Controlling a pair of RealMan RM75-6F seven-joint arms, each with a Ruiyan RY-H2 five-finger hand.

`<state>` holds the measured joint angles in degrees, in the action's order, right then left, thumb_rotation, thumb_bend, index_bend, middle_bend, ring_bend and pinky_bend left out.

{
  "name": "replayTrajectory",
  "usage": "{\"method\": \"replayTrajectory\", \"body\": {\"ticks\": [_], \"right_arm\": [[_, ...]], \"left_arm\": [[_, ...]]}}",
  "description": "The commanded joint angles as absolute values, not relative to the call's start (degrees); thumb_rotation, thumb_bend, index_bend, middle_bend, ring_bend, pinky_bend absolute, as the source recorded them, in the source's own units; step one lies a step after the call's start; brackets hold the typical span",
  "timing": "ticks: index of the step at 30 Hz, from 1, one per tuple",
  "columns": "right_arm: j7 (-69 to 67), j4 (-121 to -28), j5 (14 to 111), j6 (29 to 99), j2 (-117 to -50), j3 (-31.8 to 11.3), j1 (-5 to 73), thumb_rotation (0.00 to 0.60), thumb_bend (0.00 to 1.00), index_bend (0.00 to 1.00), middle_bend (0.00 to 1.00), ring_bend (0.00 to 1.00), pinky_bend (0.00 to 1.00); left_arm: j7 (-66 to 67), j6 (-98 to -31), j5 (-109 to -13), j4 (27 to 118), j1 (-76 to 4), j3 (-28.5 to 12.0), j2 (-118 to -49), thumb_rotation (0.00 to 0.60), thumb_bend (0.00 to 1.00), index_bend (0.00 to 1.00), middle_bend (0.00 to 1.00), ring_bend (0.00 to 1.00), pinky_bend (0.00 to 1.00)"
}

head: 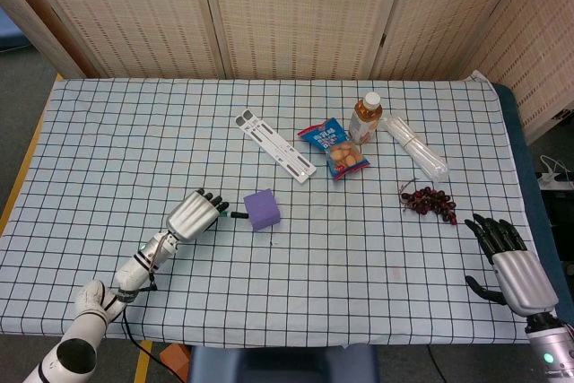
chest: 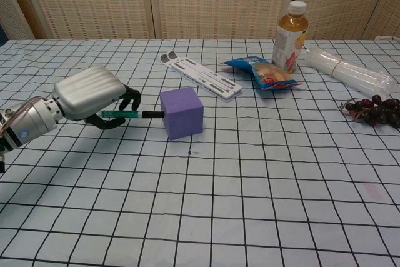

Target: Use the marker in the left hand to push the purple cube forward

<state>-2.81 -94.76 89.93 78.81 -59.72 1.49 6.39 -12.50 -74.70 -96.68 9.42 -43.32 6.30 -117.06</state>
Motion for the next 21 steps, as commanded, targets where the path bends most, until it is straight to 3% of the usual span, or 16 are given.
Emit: {"method": "replayTrajectory", "body": {"ticks": [1,21], "right_arm": [[-3.16,-94.65,89.54,78.59,-59.59,1.31,6.48,0.600,0.17,0.00,0.00,0.00,0.00],[-5.19,-93.60,85.15,75.67,-59.16,-0.37,7.52,0.600,0.17,0.00,0.00,0.00,0.00]], "left_arm": [[-12.25,-74.28,-96.19,9.49,-44.18,5.75,-117.70,0.600,0.71,0.75,0.86,0.62,0.68],[-10.59,-65.28,-92.45,8.76,-50.25,2.18,-120.68,0.600,0.71,0.75,0.87,0.64,0.69]]}}
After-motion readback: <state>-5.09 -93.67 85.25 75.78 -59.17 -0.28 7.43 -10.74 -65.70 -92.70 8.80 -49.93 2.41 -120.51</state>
